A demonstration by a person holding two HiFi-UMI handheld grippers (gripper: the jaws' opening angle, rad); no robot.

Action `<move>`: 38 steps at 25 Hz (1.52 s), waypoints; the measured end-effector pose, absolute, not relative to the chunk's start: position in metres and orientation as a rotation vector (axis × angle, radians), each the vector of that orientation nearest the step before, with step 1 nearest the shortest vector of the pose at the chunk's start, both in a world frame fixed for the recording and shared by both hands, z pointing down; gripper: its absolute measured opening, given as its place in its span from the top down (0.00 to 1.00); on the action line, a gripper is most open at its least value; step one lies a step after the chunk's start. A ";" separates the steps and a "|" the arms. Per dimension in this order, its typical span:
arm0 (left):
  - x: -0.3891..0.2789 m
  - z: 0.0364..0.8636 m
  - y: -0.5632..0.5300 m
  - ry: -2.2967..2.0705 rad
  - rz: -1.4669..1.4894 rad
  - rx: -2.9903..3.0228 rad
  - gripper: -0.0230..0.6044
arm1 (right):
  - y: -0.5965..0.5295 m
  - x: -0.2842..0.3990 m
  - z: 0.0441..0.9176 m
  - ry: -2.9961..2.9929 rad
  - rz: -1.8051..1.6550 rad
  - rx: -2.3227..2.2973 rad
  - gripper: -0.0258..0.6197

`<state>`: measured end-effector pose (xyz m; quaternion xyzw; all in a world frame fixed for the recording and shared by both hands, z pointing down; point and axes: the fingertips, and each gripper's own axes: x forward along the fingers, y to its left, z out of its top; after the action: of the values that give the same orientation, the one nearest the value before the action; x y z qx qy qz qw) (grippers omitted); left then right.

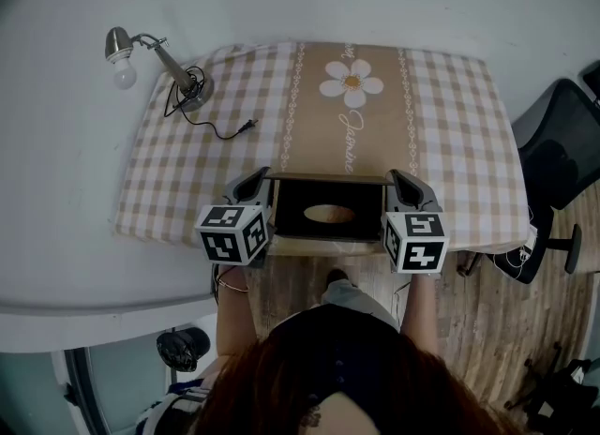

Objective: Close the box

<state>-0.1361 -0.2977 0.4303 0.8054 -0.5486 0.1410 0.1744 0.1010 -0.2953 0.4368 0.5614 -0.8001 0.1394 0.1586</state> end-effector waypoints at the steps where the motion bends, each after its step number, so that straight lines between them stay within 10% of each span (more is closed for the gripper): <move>1: -0.136 0.431 -0.297 -1.554 0.400 2.281 0.92 | -0.294 0.102 0.438 -2.283 0.405 1.611 0.93; 38: -0.127 0.441 -0.264 -1.464 0.402 2.308 0.92 | -0.260 0.093 0.444 -2.259 0.486 1.627 0.93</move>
<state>-0.1269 -0.2644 0.4412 0.8205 -0.5204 0.1428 0.1886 0.0926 -0.2600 0.4438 0.5686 -0.7894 0.1700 0.1569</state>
